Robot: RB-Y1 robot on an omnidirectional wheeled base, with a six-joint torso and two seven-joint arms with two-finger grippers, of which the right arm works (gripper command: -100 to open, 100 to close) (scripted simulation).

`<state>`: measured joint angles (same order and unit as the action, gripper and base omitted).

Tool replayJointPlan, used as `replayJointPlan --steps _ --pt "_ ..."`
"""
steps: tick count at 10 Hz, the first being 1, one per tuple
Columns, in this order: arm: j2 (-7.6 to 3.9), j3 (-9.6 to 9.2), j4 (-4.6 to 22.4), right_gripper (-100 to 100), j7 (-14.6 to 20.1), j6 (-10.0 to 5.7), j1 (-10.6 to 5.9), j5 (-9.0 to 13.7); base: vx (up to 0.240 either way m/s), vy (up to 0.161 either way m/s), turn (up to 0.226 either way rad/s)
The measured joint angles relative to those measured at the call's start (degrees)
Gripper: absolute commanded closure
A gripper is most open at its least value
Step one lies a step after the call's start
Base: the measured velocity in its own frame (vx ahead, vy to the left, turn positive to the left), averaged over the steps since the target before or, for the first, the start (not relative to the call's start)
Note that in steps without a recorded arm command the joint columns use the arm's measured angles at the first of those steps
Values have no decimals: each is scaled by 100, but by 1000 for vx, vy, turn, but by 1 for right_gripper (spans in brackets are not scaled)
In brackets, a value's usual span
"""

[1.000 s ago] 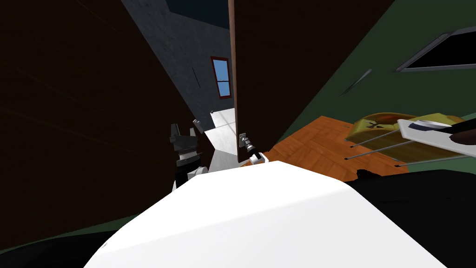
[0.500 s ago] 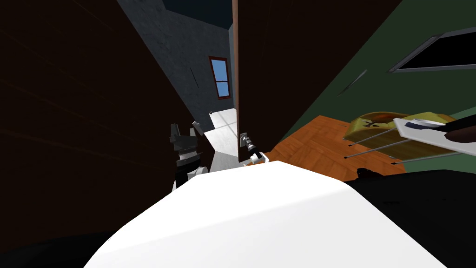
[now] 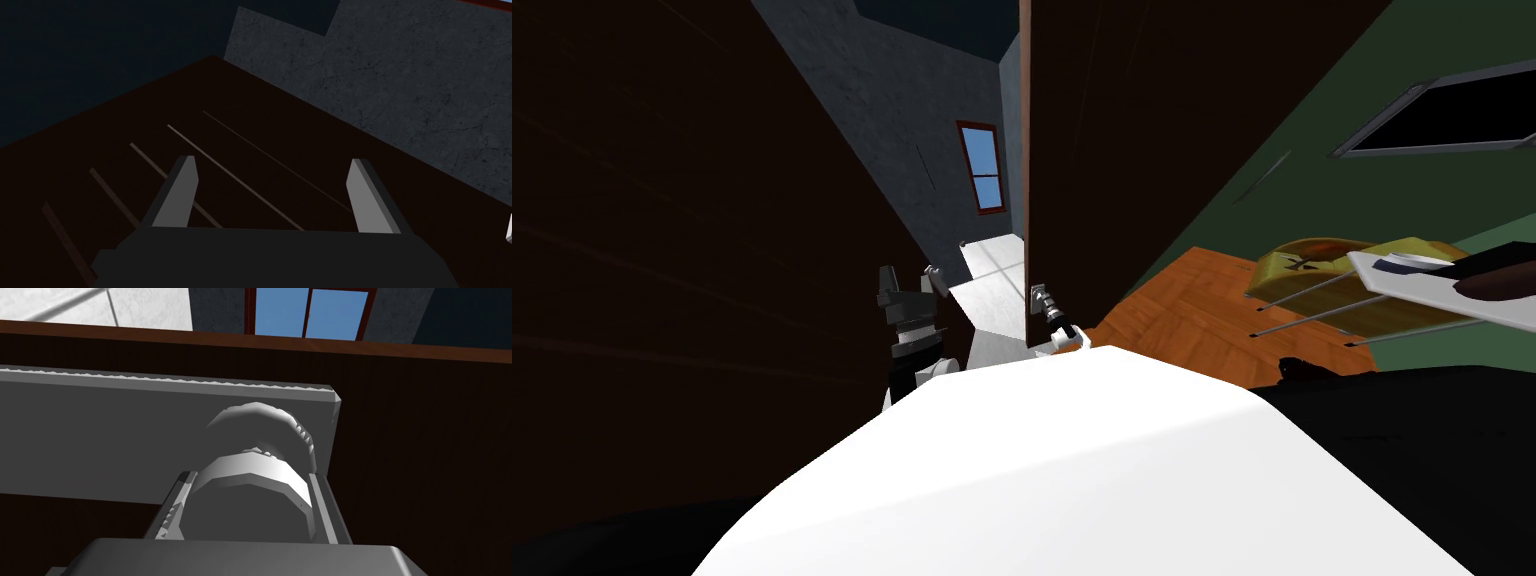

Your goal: Push the door open

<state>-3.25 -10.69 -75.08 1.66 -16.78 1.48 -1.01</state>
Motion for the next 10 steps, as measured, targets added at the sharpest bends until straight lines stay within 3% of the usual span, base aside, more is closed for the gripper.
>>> replayJointPlan --steps 4,10 --pt "55 229 101 100 -60 -24 -85 15 92 97 -75" --pt "285 651 110 100 -233 91 -133 12 127 117 -92"
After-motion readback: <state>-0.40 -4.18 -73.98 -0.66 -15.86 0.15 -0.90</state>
